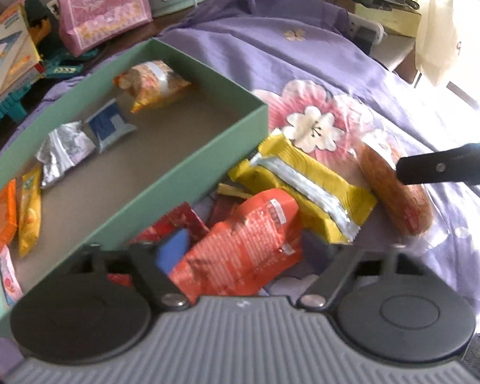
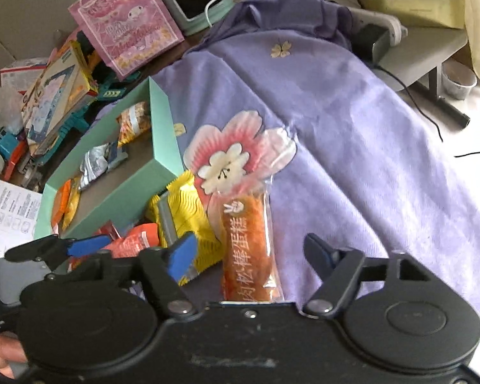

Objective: Organize snacks
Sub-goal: 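Grasp red wrapped stick with left tool while right tool grasps orange bread roll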

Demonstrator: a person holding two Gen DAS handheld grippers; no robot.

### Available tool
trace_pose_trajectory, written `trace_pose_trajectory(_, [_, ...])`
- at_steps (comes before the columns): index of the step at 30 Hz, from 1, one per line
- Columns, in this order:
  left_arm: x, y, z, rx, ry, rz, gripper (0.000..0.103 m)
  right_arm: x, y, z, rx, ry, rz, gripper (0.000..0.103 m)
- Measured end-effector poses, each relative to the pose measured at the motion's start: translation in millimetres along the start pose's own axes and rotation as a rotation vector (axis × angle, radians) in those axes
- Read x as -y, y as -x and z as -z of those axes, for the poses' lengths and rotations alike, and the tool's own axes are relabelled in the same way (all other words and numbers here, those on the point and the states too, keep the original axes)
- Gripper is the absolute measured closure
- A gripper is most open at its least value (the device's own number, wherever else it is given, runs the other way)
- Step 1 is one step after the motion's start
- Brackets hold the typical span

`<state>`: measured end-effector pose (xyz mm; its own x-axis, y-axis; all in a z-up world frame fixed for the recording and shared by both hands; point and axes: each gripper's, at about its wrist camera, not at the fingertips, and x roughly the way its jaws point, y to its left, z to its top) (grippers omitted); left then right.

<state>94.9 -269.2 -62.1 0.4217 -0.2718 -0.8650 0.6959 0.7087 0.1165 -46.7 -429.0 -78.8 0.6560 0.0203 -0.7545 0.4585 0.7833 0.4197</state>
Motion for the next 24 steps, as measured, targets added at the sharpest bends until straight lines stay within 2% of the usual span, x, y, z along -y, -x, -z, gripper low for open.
trace_pose_trajectory(1, [1,-1,1,-0.017,0.000,0.012,0.052,1,-1,3,-0.004,0.012,-0.004,0.042])
trace_pose_trajectory(2, [3,-1,2,-0.023,-0.002,0.023,0.054,0,-2,4,-0.006,0.021,-0.005,0.045])
trace_pose_trajectory(4, [9,3,6,-0.032,-0.018,0.047,0.056,-4,-7,6,-0.008,0.047,-0.002,0.058])
trace_pose_trajectory(6, [15,5,11,-0.050,-0.022,0.070,0.056,-9,-11,7,-0.008,0.063,0.006,0.065])
trace_pose_trajectory(12, [19,13,25,-0.088,0.042,0.149,0.056,-10,-8,14,-0.002,0.096,0.022,0.066])
trace_pose_trajectory(16, [17,20,31,-0.076,0.050,0.128,0.044,-1,-3,18,-0.004,0.097,0.025,0.063])
trace_pose_trajectory(20, [19,16,31,-0.089,0.062,0.124,0.040,1,-6,21,-0.013,0.088,0.039,0.059])
trace_pose_trajectory(22, [24,16,35,-0.103,0.067,0.139,0.031,-5,-7,21,-0.013,0.112,0.056,0.057])
trace_pose_trajectory(24, [30,17,40,-0.106,0.062,0.139,0.032,-10,-10,21,-0.011,0.137,0.068,0.057])
